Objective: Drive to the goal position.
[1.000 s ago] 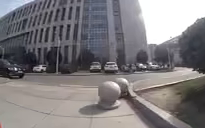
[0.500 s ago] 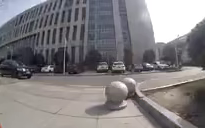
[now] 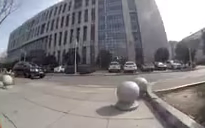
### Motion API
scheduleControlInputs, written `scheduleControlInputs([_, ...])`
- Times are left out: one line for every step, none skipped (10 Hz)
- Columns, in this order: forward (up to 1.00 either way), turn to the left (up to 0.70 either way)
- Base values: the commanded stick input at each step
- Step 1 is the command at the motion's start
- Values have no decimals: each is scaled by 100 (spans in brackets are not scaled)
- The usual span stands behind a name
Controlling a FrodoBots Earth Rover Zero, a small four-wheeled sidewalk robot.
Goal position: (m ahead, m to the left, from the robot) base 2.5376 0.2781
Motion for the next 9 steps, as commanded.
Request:
scheduleControlInputs([0,70])
scheduleControlInputs([0,70])
scheduleControlInputs([0,70])
scheduleControlInputs([0,70])
scheduleControlInputs([0,70])
scheduleControlInputs([0,70])
scheduleControlInputs([0,70])
scheduleControlInputs([0,70])
scheduleControlInputs([0,70])
